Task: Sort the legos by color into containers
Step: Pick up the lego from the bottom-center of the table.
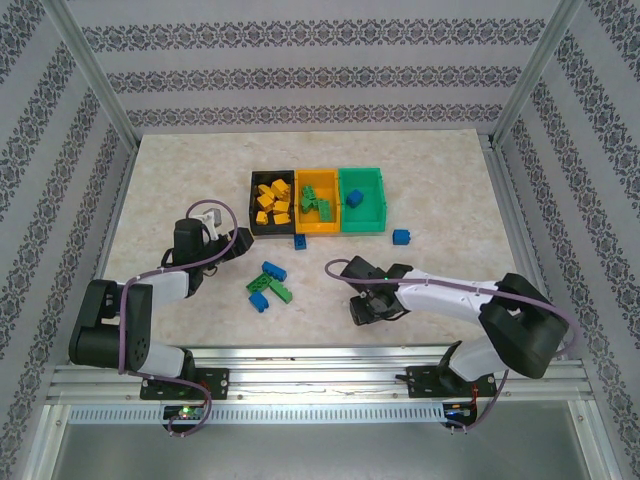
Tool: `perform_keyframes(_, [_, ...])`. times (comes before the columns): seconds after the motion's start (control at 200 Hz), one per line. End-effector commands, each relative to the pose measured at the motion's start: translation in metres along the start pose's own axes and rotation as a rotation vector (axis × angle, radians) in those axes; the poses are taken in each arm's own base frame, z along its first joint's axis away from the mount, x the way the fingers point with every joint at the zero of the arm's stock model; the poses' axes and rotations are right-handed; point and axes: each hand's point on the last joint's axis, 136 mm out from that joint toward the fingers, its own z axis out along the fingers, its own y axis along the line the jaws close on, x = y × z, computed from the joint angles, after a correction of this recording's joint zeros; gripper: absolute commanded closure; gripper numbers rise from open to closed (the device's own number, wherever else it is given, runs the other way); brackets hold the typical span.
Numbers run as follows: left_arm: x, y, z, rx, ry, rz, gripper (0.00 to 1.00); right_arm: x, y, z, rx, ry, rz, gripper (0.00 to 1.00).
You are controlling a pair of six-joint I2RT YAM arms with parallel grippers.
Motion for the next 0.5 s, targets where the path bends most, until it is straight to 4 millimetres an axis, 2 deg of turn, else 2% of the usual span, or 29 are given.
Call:
perform_keyframes(0.0, [-0.016,-0.019,-0.002,0.049,-0.046,0.053,0.29,-0.023,0.015,0.001,-0.036,-0.07,-0.008,0.64])
perform_keyframes(0.09, [-0.016,-0.018,-0.003,0.038,-0.05,0.061,0.3,-0.035,0.017,-0.003,-0.032,-0.099,-0.015,0.68])
perform_keyframes(0.19, [-0.016,-0.017,-0.002,0.037,-0.047,0.057,0.29,-0.058,0.018,-0.015,-0.057,-0.168,0.002,0.69])
perform_keyframes(0.335, [-0.014,-0.019,0.0,0.053,-0.036,0.048,0.29,-0.112,0.008,-0.044,-0.113,-0.329,0.086,0.71])
perform_keyframes(0.495, [-0.016,-0.019,-0.002,0.046,-0.046,0.054,0.29,-0.177,-0.023,-0.068,-0.123,-0.489,0.199,0.7])
